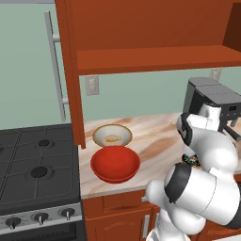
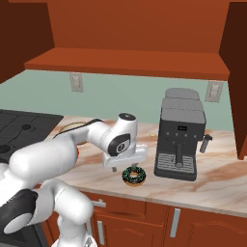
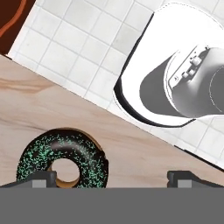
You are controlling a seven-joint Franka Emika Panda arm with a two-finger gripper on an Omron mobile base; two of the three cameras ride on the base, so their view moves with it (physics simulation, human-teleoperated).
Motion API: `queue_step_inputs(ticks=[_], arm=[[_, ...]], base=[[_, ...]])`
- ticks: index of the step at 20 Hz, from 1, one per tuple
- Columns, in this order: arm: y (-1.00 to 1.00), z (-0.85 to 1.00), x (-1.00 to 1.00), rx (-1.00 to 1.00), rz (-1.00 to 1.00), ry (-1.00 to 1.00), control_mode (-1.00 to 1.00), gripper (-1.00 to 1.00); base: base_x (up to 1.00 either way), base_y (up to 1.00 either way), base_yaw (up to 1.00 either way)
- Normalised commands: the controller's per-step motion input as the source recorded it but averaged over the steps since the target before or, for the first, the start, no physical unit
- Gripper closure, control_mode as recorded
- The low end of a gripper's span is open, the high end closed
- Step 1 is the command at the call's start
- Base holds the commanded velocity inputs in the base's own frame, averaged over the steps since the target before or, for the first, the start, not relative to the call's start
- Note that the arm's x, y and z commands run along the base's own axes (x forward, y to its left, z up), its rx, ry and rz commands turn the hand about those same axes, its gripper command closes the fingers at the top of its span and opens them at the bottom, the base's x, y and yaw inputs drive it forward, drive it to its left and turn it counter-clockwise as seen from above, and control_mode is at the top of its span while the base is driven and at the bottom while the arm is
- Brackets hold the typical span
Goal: Pick both bowls and place them on the counter. Then place the shrimp in one bowl and place the donut in the other bowl.
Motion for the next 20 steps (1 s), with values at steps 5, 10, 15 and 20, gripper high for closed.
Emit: queue_step_inputs(ticks=[5,10,15,20], arm=[[0.19,-0.20,0.08,0.00,-0.13,0.00,-1.00,-1.00],[0.00,-0.22,0.19,-0.05,-0.16,0.00,-1.00,-1.00],[0.08,-0.17,0.17,-0.05,-0.18,0.00,-1.00,-1.00],[0.09,-0.10,0.15,-0.03,-0.18,0.02,-1.00,-1.00]], base=[[0.00,0.00,0.00],[0.00,0.00,0.00],[0.00,0.00,0.00],[0.00,0.00,0.00]])
